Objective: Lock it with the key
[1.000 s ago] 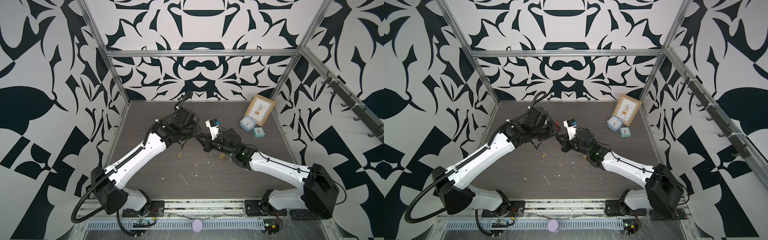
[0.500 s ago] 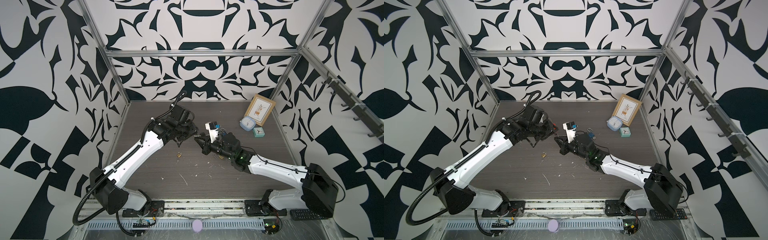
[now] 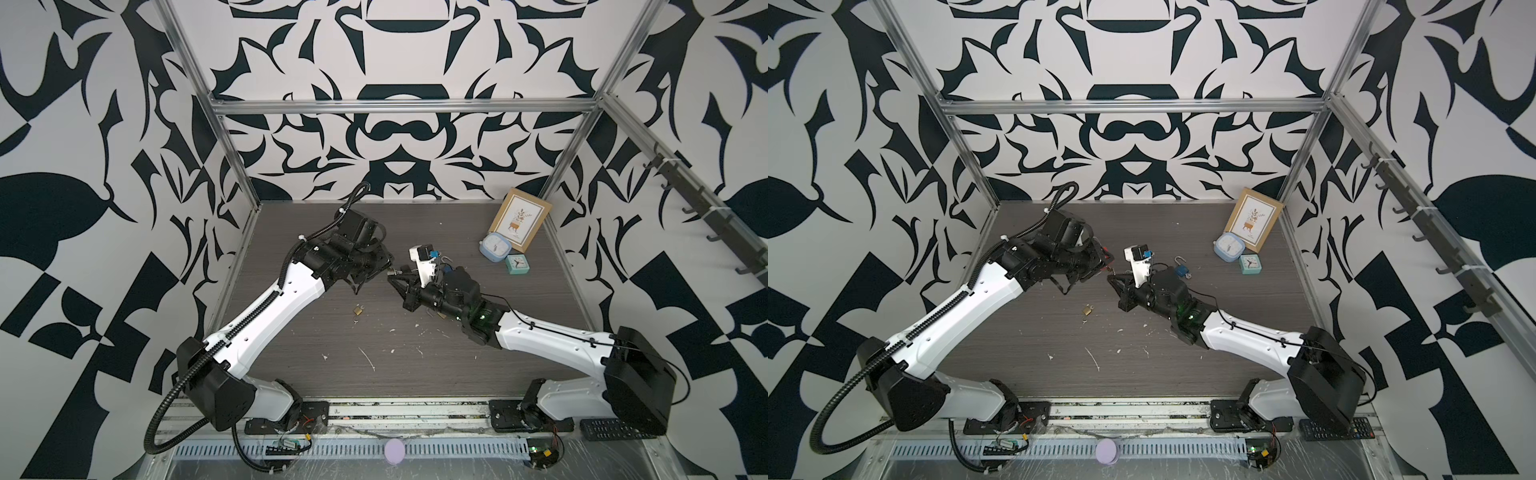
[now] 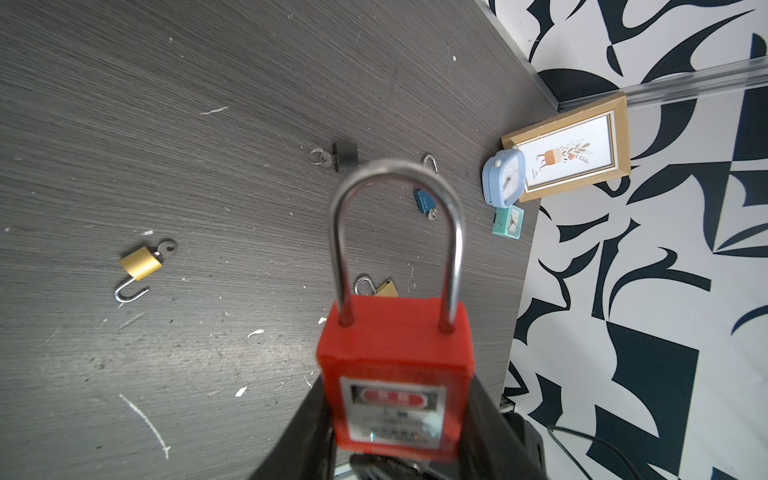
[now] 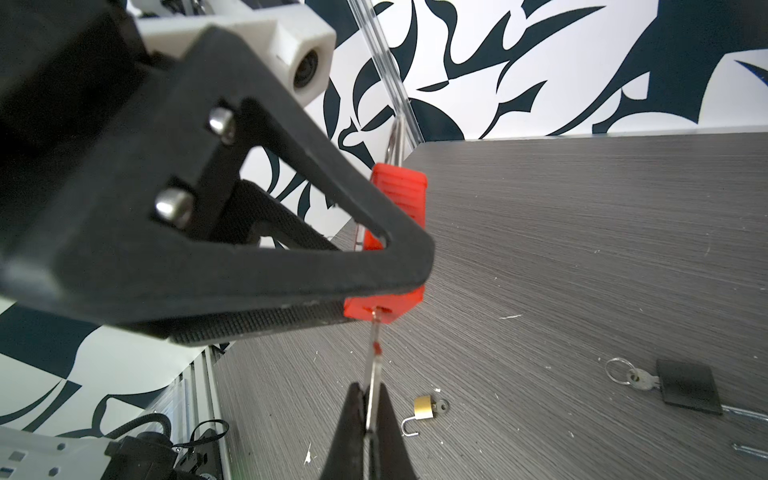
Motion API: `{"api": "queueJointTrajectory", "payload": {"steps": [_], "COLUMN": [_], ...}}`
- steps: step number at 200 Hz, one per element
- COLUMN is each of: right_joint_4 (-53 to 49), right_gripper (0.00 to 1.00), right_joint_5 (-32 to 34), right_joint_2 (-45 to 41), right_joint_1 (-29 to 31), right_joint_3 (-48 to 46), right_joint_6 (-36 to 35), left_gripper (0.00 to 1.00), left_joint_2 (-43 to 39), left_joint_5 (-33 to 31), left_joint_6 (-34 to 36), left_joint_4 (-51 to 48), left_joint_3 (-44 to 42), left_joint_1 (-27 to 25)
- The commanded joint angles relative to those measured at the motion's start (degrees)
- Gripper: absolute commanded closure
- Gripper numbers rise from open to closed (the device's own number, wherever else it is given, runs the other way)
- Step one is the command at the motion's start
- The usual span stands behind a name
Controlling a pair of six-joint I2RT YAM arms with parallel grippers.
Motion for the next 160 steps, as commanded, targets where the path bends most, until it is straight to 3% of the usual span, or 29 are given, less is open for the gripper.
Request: {"api": "queueJointTrajectory", "payload": {"steps": [1, 43, 82, 127, 160], "right_joint_4": [-10.13, -8.79, -8.38, -9.57, -12.17], "right_gripper": [1.00, 1.00, 1.00, 1.00, 1.00], "right_joint_5": [-5.06, -3.85, -2.12, 1.57, 2.75], "right_joint_2": [-2.45, -3.01, -4.01, -5.68, -5.01], "right_joint_1": [2.39, 3.33, 3.39, 3.43, 3.43], "right_joint_3": [-3.95, -6.35, -7.09, -6.68, -4.78], "right_joint_6": [-2.46, -1.99, -2.31, -2.58, -3.10], "left_gripper": [1.00, 1.00, 1.00, 1.00, 1.00], "left_joint_2": [-1.98, -2.75, -3.00, -3.30, -2.08], "left_joint_5": [-27.06, -22.78, -22.83, -22.49, -16.86], "left_joint_6": [-0.22, -2.89, -1.35, 7.59, 15.54], "left_joint_4": [5.39, 6.37, 6.52, 5.13, 2.21], "left_joint_3": [0.66, 0.52, -0.29, -3.10, -5.51], "left_joint_1": [10.73, 16.35, 17.60, 17.55, 17.45]}}
